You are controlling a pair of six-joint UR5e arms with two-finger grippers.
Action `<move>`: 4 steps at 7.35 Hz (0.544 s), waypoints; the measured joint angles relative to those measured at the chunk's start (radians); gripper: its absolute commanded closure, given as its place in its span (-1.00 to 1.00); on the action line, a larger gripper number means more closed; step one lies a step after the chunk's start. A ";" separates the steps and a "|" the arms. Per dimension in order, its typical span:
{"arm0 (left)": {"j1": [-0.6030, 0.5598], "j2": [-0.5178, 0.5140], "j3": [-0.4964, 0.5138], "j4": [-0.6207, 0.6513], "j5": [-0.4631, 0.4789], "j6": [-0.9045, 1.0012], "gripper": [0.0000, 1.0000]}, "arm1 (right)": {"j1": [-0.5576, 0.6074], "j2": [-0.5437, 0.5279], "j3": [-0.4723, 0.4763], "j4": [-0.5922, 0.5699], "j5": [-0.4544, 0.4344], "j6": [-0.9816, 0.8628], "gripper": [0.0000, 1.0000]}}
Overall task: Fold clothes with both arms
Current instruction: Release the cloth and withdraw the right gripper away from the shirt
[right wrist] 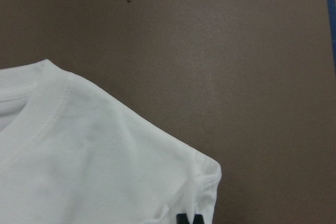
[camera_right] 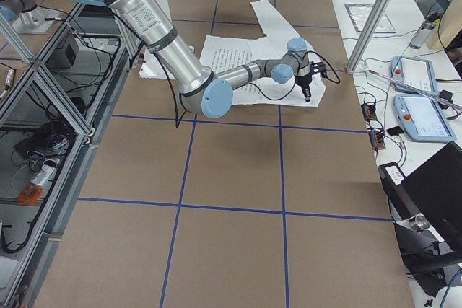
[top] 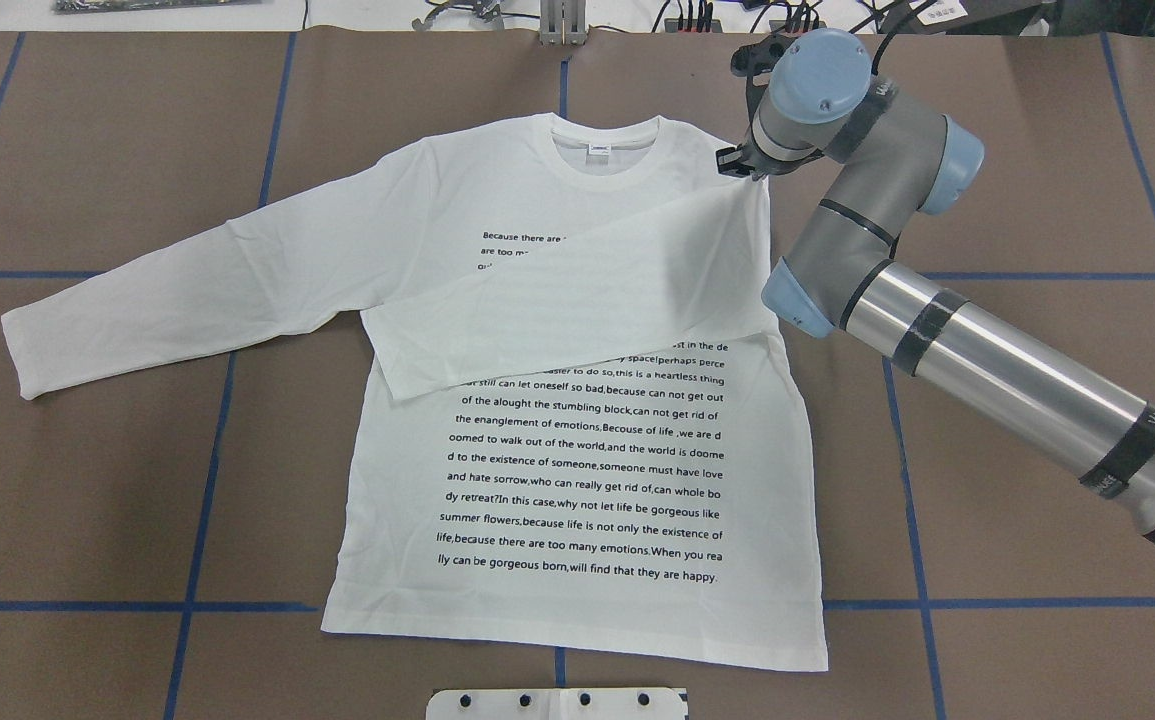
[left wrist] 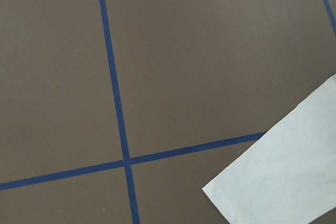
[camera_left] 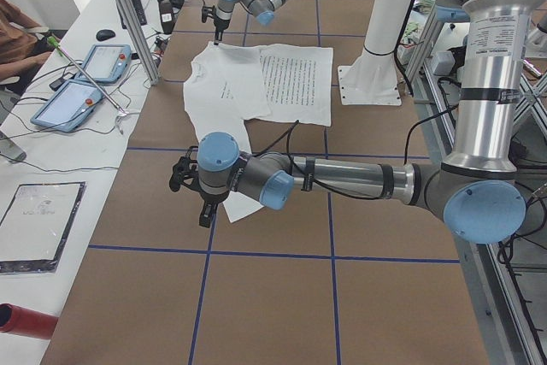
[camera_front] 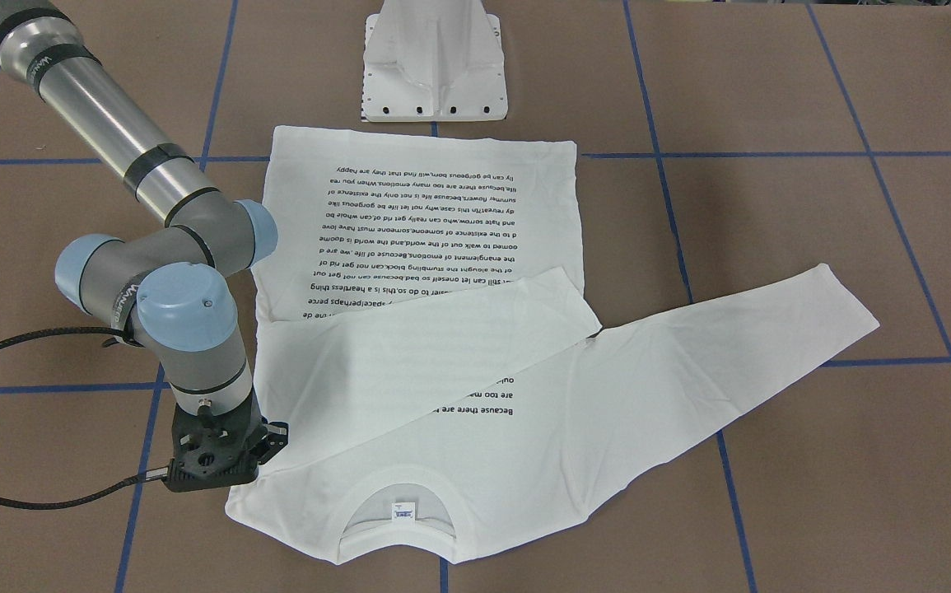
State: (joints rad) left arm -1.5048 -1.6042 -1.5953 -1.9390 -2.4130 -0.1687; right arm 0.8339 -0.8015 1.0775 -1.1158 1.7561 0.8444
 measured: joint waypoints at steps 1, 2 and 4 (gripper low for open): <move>0.000 -0.001 -0.001 0.000 0.000 0.000 -1.00 | 0.012 -0.011 0.001 0.001 0.001 -0.012 1.00; 0.000 -0.002 -0.001 0.000 0.000 -0.001 -1.00 | 0.021 -0.028 0.004 0.005 0.002 -0.030 0.98; 0.000 -0.005 -0.002 0.000 0.000 -0.001 -1.00 | 0.030 -0.052 0.005 0.021 0.003 -0.040 0.40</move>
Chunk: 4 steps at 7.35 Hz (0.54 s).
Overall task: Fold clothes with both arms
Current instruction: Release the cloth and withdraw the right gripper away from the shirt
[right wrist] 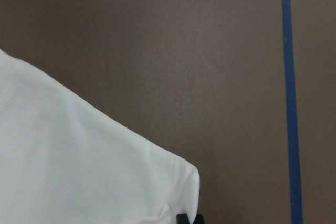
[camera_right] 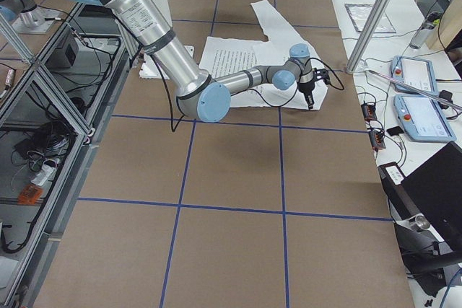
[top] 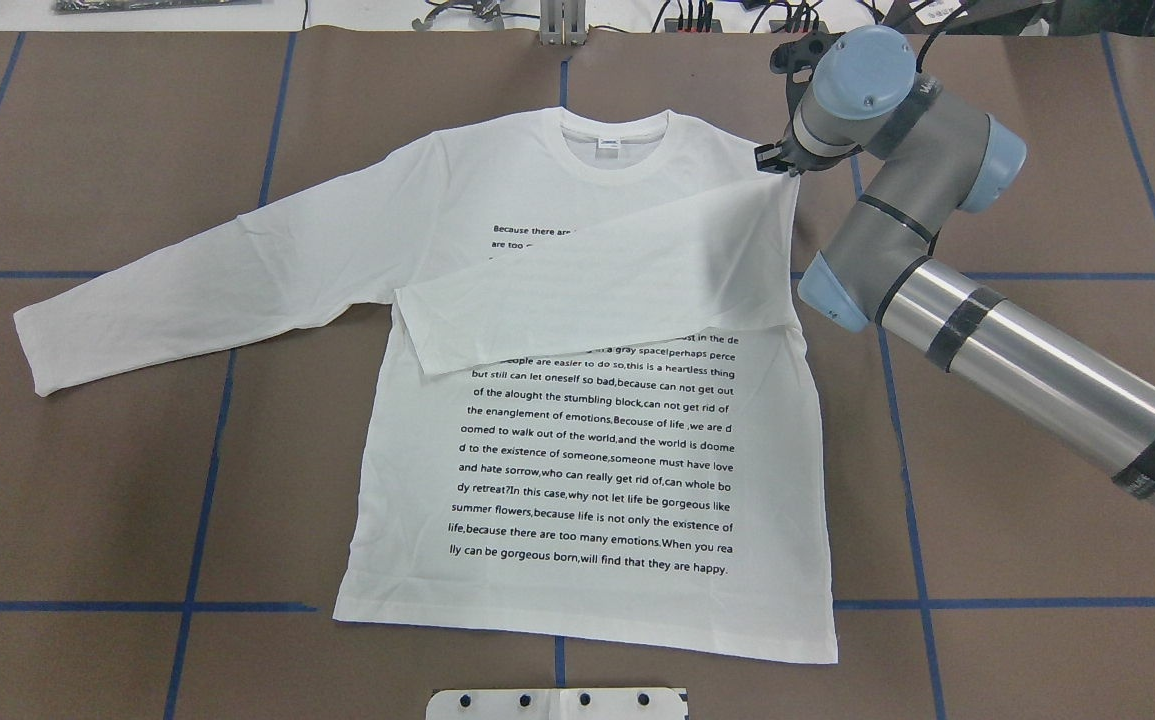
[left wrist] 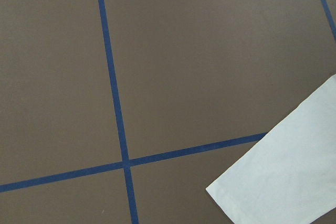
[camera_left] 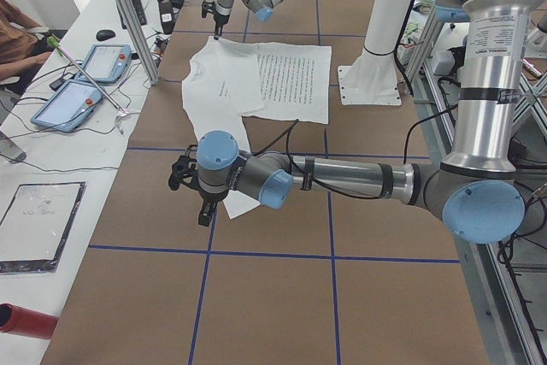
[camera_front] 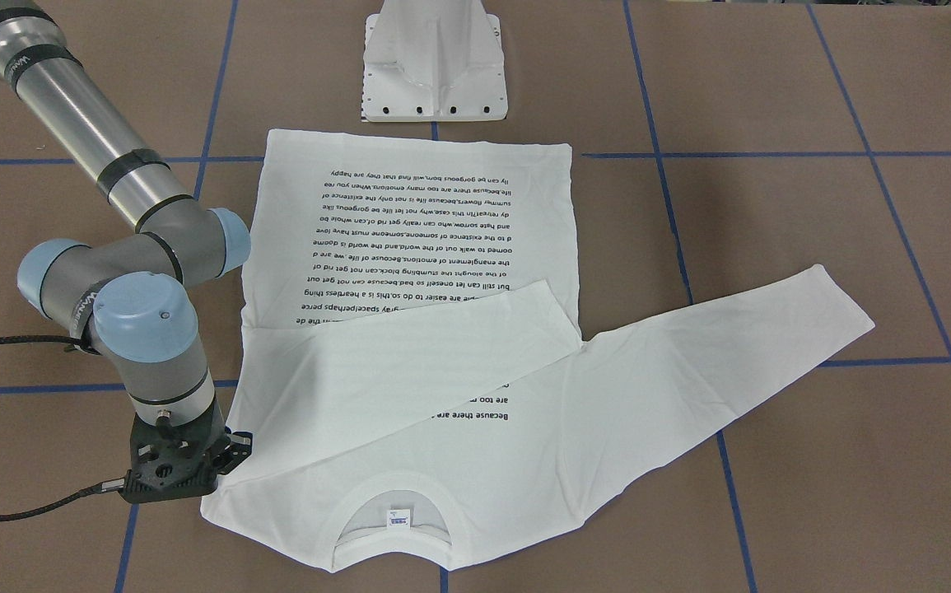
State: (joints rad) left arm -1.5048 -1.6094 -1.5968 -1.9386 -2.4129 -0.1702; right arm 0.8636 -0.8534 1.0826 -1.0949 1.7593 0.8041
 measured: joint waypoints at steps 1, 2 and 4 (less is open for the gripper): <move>0.000 -0.003 0.000 0.001 0.000 0.000 -1.00 | 0.006 -0.008 0.001 0.010 0.002 -0.001 -0.99; 0.000 -0.005 0.000 0.002 0.001 -0.005 -1.00 | 0.015 -0.011 0.003 0.019 0.007 -0.001 -1.00; 0.000 -0.011 -0.010 0.000 0.001 -0.041 -1.00 | 0.030 -0.012 0.012 0.026 0.026 -0.002 -1.00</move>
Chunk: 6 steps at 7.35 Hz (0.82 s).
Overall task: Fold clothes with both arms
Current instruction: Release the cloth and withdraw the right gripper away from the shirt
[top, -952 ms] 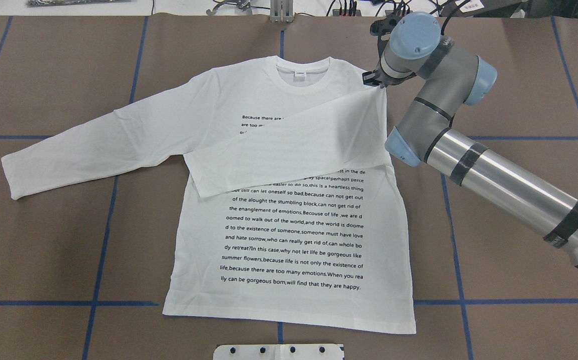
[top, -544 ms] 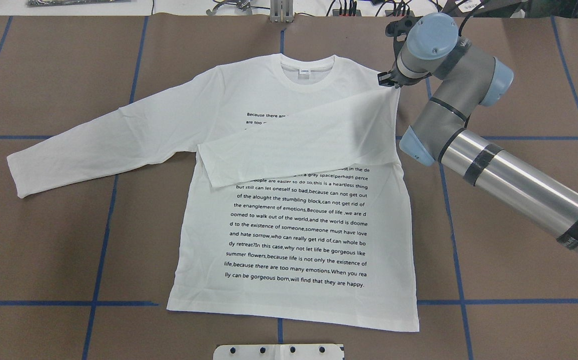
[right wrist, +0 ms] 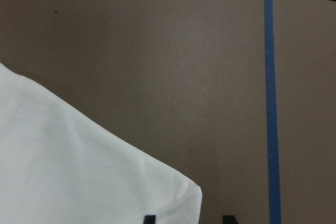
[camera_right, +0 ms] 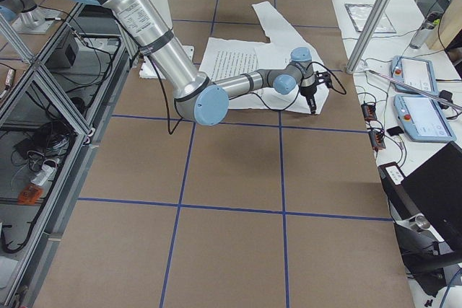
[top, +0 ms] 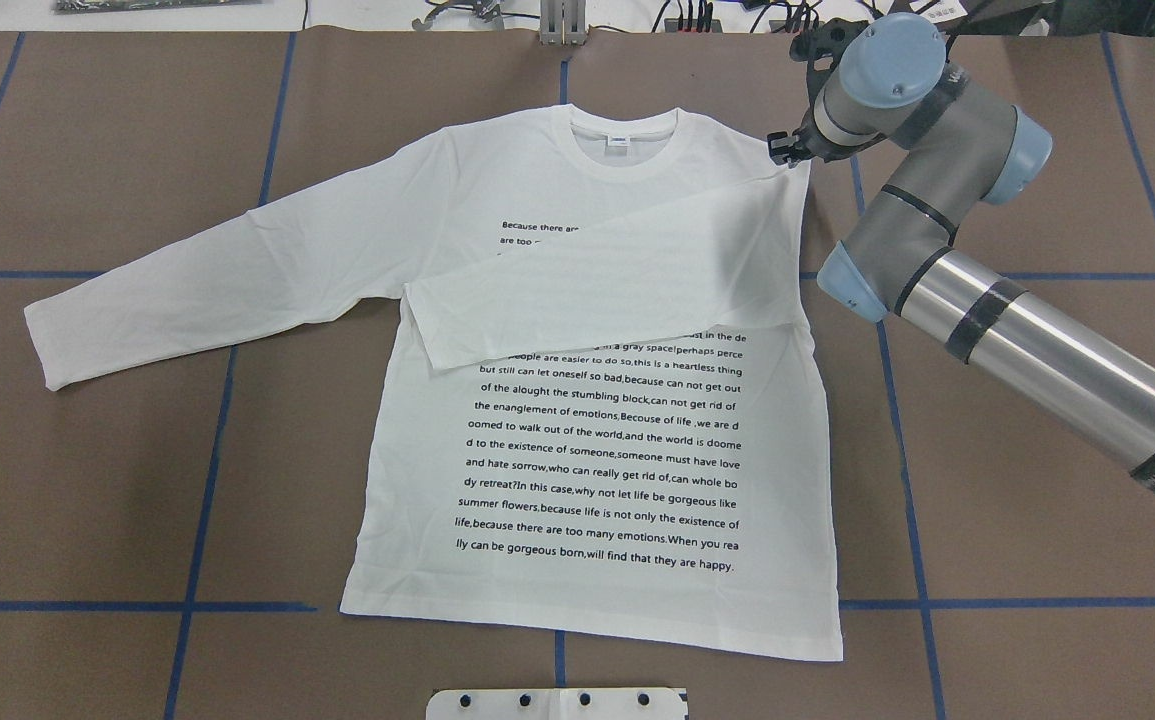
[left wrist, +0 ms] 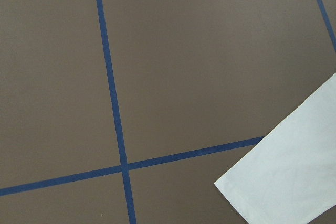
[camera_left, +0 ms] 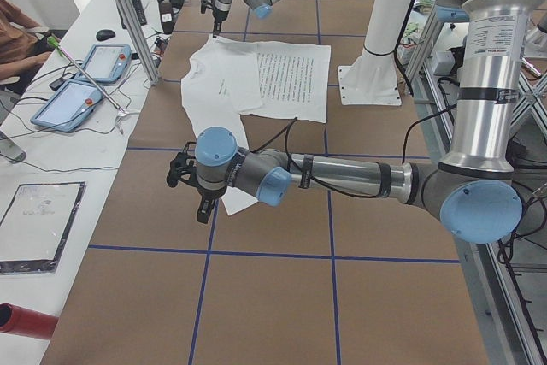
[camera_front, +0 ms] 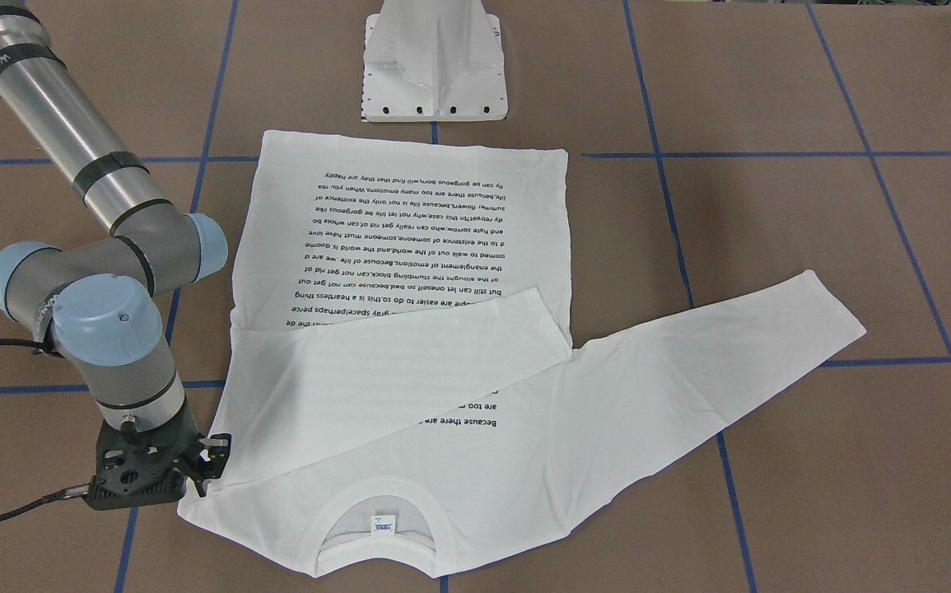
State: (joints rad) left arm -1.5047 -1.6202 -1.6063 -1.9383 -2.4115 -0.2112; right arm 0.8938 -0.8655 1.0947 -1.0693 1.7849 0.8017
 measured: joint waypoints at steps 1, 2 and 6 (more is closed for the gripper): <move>0.001 -0.004 -0.004 0.000 0.001 -0.019 -1.00 | 0.020 -0.002 0.013 0.000 0.040 -0.015 -1.00; 0.006 -0.007 -0.006 -0.006 0.002 -0.042 -1.00 | 0.054 -0.011 0.037 -0.003 0.114 -0.043 -1.00; 0.236 0.054 -0.007 -0.327 0.182 -0.510 -0.99 | 0.150 -0.190 0.319 -0.075 0.322 -0.085 -1.00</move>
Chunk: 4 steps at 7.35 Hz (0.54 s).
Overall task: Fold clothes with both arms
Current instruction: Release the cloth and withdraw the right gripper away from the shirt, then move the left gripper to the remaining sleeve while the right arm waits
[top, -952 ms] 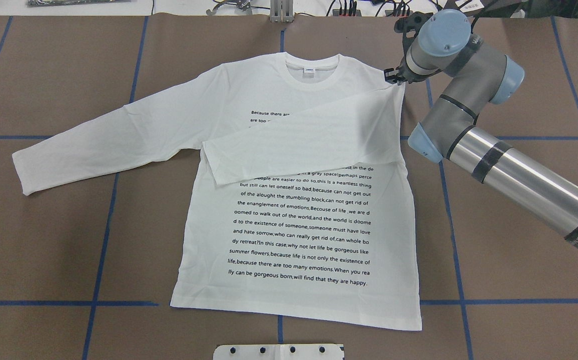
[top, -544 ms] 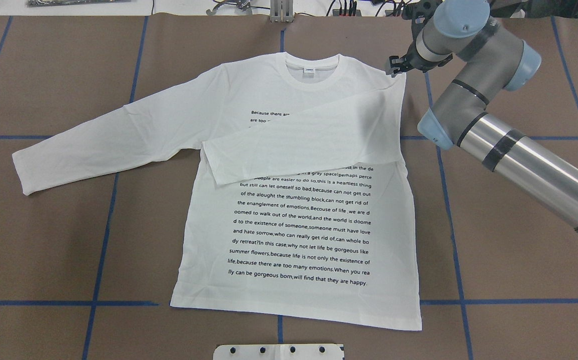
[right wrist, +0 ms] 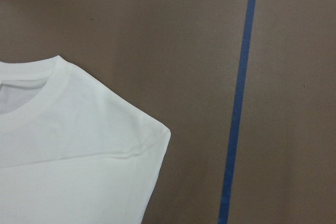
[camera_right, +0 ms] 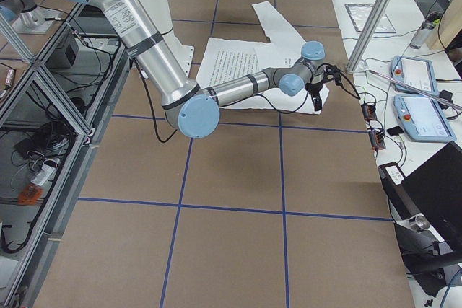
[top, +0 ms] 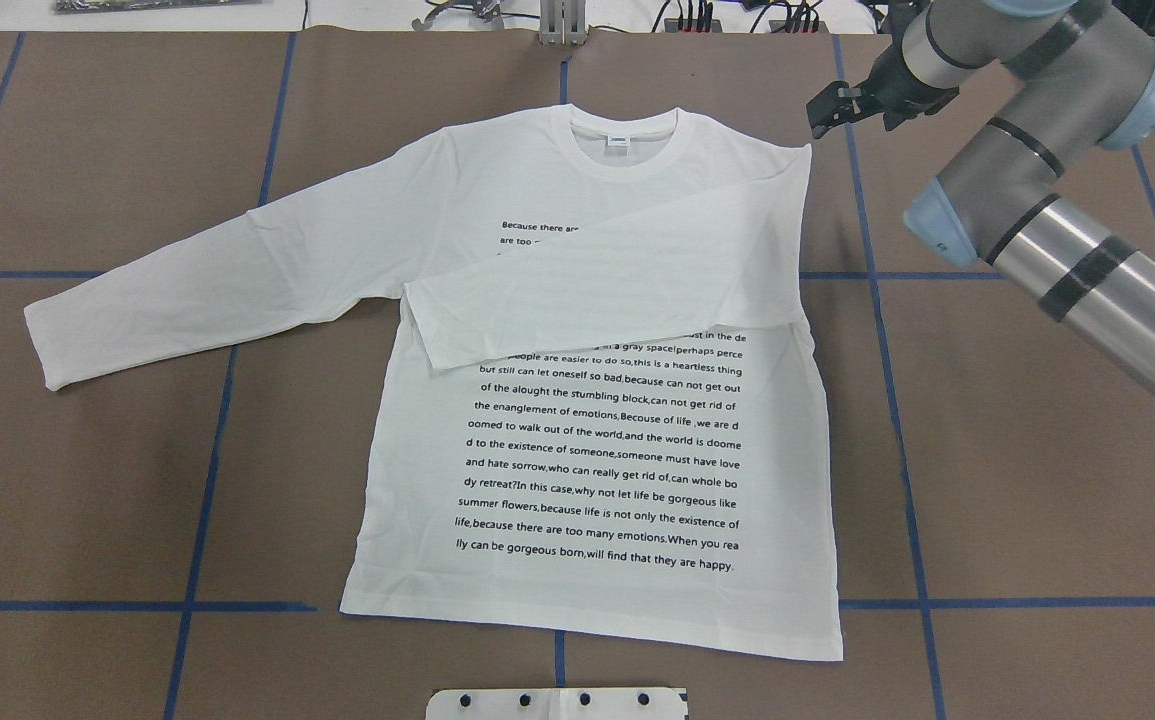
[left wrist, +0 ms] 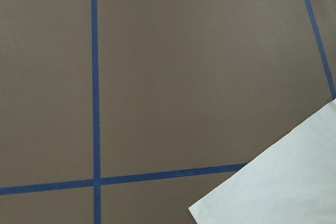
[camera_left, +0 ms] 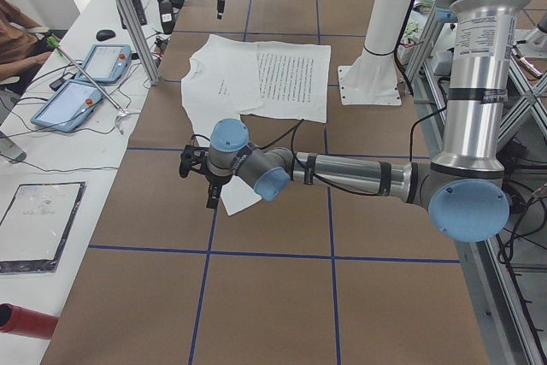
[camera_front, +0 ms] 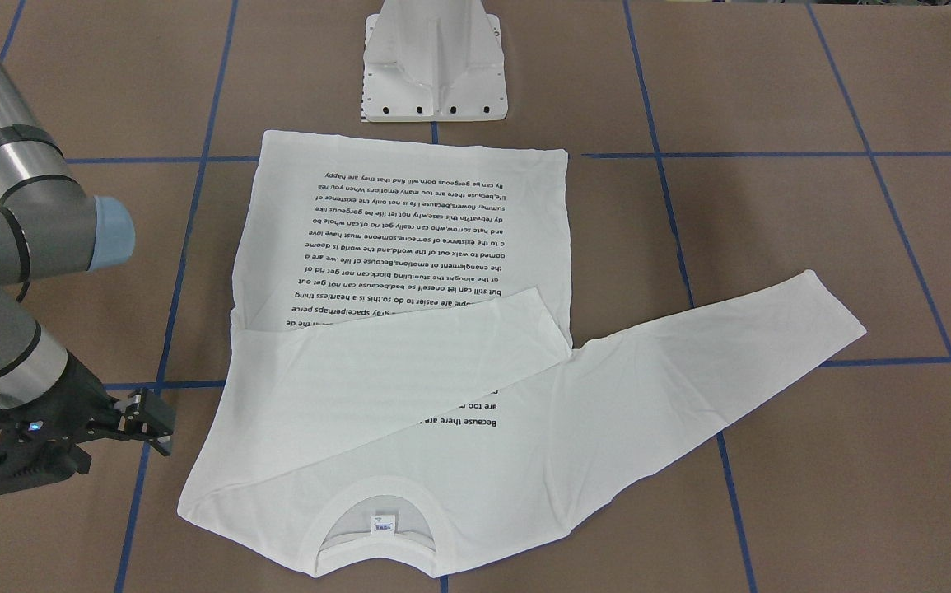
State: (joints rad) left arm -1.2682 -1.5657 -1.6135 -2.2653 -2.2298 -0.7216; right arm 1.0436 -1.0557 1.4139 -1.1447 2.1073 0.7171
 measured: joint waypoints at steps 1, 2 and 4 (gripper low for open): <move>0.073 0.029 0.003 -0.087 0.058 -0.127 -0.99 | 0.003 -0.041 0.113 -0.101 0.005 -0.001 -1.00; 0.141 0.047 0.007 -0.138 0.127 -0.217 -0.99 | 0.003 -0.064 0.221 -0.231 0.006 -0.001 -1.00; 0.272 0.055 0.039 -0.167 0.286 -0.333 -0.96 | -0.002 -0.097 0.365 -0.397 0.008 -0.001 -1.00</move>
State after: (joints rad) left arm -0.9957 -1.5110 -1.5744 -2.4324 -1.9437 -1.0542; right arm 1.0418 -1.1531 1.7794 -1.5419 2.1158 0.7164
